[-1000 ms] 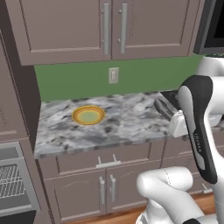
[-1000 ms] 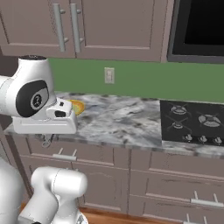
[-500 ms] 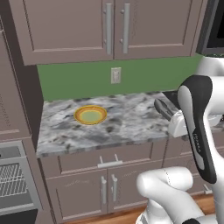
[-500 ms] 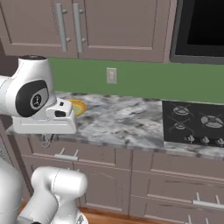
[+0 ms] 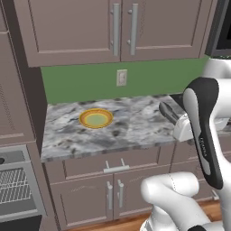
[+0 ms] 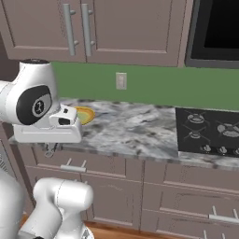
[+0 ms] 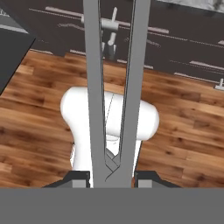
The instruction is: Pick up the tongs from the counter and place them near the plate next to the oven.
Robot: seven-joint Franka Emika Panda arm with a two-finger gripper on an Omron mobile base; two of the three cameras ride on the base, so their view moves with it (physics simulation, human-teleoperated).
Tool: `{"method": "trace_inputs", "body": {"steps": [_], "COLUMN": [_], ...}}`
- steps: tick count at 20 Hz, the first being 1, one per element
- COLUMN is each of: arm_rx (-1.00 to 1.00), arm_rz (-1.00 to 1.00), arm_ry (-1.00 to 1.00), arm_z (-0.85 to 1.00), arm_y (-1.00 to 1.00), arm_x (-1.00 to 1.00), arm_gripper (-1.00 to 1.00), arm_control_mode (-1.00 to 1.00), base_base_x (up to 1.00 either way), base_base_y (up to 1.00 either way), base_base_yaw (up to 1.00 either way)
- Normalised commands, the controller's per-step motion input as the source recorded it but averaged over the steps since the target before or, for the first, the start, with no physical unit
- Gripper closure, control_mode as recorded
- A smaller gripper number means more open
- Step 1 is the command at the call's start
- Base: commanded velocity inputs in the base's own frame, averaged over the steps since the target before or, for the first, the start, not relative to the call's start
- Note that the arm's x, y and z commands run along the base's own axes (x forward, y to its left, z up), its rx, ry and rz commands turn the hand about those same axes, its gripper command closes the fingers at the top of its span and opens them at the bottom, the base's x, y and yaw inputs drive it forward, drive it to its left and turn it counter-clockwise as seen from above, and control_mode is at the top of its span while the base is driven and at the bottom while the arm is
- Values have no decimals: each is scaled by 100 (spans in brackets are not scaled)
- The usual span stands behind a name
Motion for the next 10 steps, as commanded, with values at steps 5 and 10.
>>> {"method": "trace_inputs", "body": {"steps": [5,10], "arm_rx": [0,4], "arm_rz": [0,0], "arm_ry": [0,0], "arm_z": [-14,-72], "arm_y": [24,23], "arm_x": [26,38], "arm_gripper": [100,100], "arm_control_mode": [-100,-100], "base_base_x": [2,0], "base_base_y": [3,0], "base_base_yaw": [0,0]}}
